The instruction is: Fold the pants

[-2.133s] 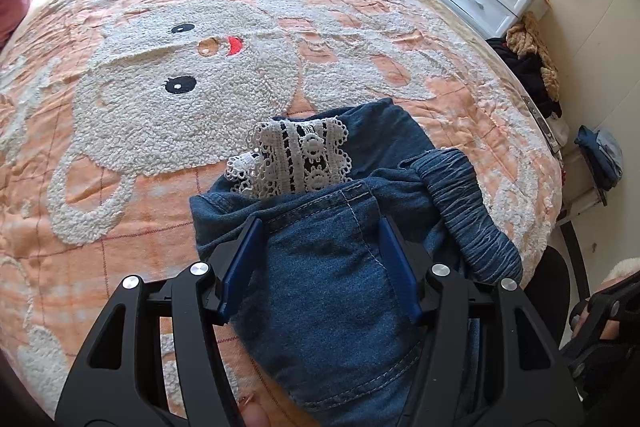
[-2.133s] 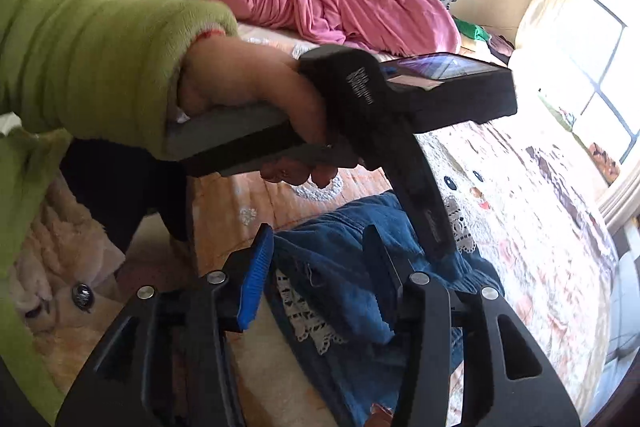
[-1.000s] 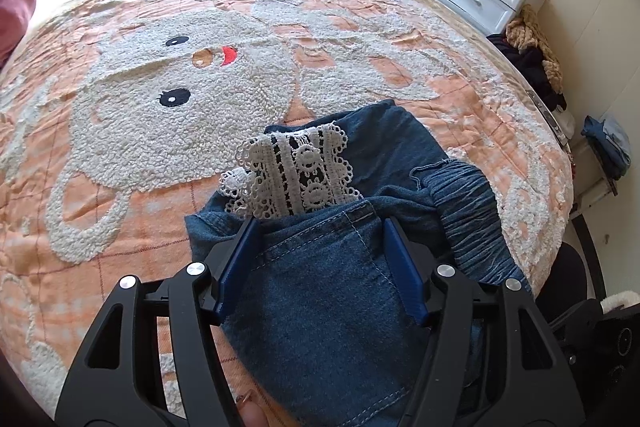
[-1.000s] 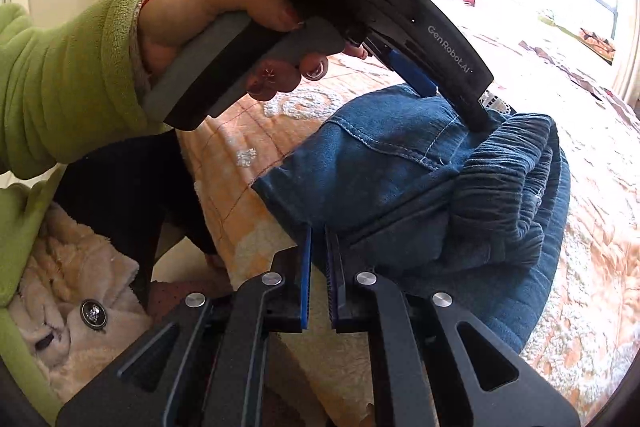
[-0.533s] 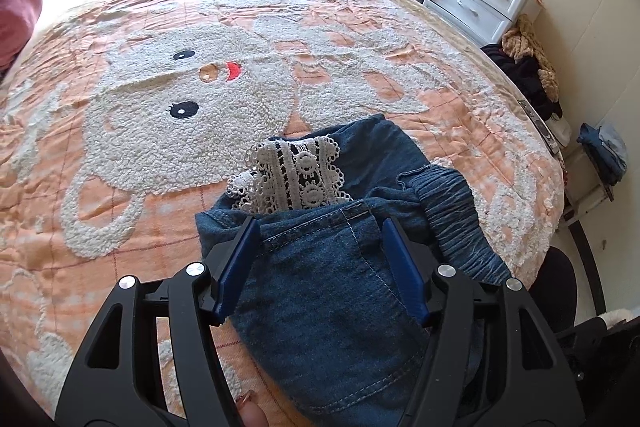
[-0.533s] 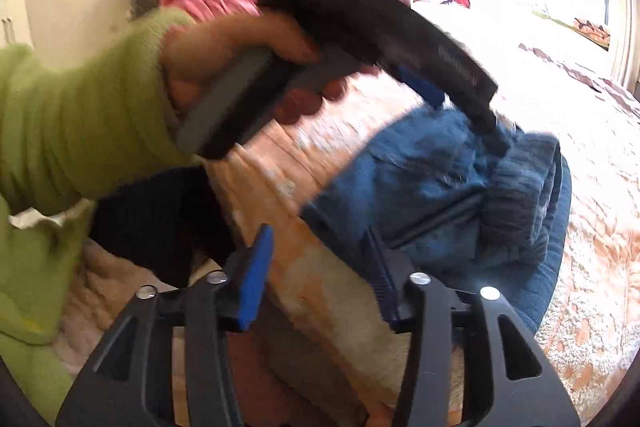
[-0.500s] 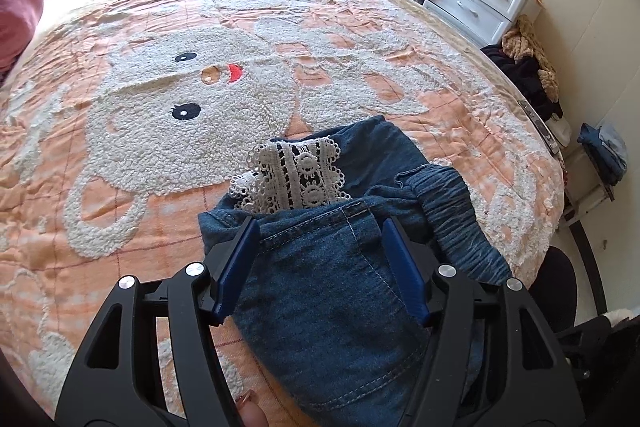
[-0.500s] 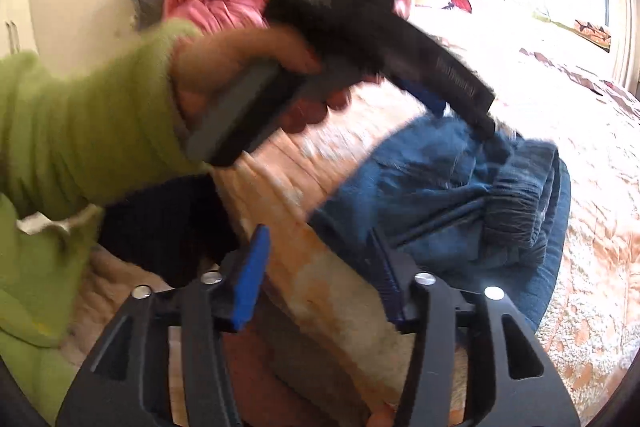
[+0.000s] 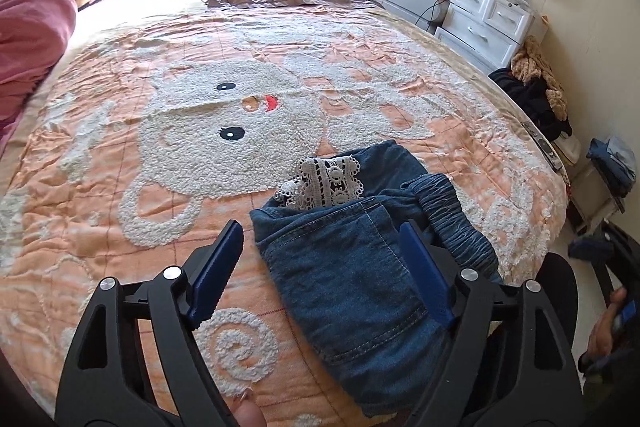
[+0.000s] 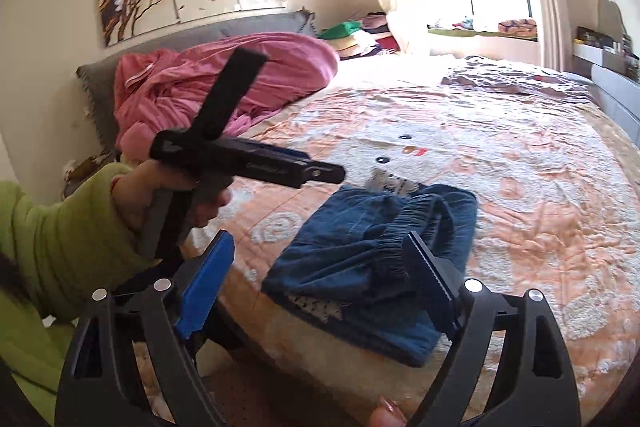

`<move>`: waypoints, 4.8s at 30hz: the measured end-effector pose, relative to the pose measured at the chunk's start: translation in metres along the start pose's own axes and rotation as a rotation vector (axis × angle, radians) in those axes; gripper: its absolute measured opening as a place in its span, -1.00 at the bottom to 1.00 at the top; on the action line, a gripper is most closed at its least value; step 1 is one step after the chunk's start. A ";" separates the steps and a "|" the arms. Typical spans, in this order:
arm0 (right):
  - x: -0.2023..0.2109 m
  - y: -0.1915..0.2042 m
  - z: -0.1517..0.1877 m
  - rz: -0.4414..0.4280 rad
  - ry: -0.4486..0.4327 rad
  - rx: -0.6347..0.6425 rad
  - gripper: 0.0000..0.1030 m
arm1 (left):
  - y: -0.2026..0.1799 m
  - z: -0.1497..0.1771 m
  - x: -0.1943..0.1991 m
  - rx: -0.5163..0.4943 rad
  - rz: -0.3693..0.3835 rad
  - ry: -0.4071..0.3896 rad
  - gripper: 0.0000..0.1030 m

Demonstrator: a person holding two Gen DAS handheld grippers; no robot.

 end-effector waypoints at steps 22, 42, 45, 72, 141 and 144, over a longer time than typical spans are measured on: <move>-0.050 -0.125 0.055 0.219 0.219 -0.401 0.73 | 0.016 0.045 -0.022 0.149 -0.025 0.052 0.81; -0.101 -0.133 0.080 0.104 0.325 -0.471 -0.11 | 0.009 0.064 -0.053 0.145 -0.033 0.115 0.81; -0.108 -0.137 0.083 0.072 0.326 -0.502 -0.13 | 0.009 0.064 -0.055 0.152 -0.030 0.116 0.81; -0.100 -0.104 0.032 0.120 0.167 -0.289 -0.85 | -0.011 0.033 -0.028 0.134 0.018 0.024 -0.67; -0.199 -0.135 0.013 0.233 0.298 -0.336 0.36 | 0.093 -0.010 -0.063 0.222 -0.112 0.013 -0.03; -0.193 -0.135 0.011 0.241 0.286 -0.335 0.47 | 0.091 -0.010 -0.059 0.219 -0.111 0.010 0.02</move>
Point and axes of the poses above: each gripper's, at about its wrist camera, not at the fingertips, and x roughly against the way its jaws point, y to its left, z to its underside, the point moved 8 cm from there along -x, roughly the way its jaws point, and after that the axes turned 9 degrees about x, right-handed, at the moved point
